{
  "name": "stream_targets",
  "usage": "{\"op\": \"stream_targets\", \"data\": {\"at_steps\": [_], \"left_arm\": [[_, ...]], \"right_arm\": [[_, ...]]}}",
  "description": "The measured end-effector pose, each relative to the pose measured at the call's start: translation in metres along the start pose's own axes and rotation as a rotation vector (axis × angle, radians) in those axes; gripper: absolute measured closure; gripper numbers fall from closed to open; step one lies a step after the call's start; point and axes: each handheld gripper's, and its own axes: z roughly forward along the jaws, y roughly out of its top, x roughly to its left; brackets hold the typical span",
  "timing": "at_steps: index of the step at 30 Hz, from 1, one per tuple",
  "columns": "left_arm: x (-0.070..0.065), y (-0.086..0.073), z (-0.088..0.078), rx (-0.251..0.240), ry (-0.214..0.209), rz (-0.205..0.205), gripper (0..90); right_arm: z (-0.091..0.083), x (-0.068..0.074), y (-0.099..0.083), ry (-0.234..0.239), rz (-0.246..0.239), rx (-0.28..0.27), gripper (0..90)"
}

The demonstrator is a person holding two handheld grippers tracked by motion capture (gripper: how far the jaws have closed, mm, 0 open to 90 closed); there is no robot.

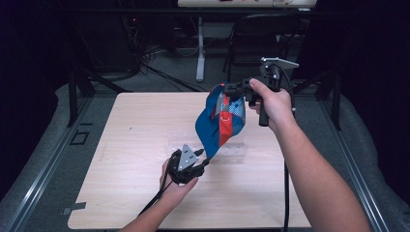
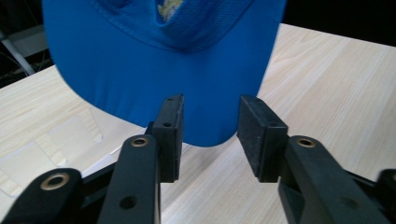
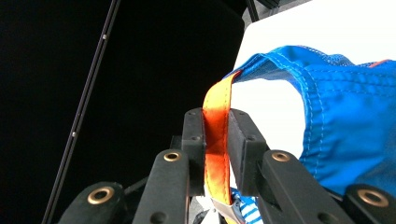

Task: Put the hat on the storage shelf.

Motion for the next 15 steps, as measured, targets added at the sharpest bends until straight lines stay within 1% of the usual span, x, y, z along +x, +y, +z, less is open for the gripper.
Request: {"op": "stream_targets", "data": {"at_steps": [5,6,8,10,11,12,15], "left_arm": [[-0.002,0.0,-0.005,-0.018,-0.006,-0.009,59.7],[-0.003,0.001,-0.006,-0.022,-0.018,-0.011,59.4],[-0.004,0.001,-0.006,-0.025,-0.019,-0.011,59.3],[-0.005,0.002,-0.003,-0.011,-0.023,-0.008,59.0],[-0.005,0.002,-0.001,-0.004,-0.014,-0.01,59.2],[-0.005,0.003,0.003,0.012,-0.002,-0.012,61.7],[-0.003,0.002,0.009,0.033,0.006,-0.015,68.1]], "right_arm": [[0.0,0.0,0.0,-0.002,-0.002,0.003,78.2],[0.0,0.0,0.0,-0.003,-0.002,0.001,78.2],[0.0,0.0,0.0,-0.003,0.0,-0.001,78.2],[0.001,0.0,0.0,-0.004,-0.002,-0.001,78.2],[0.001,0.0,0.0,-0.003,-0.002,-0.001,78.2],[0.002,0.001,0.0,0.0,0.0,0.002,78.2],[0.003,0.001,0.0,-0.002,-0.005,0.006,78.2]]}}
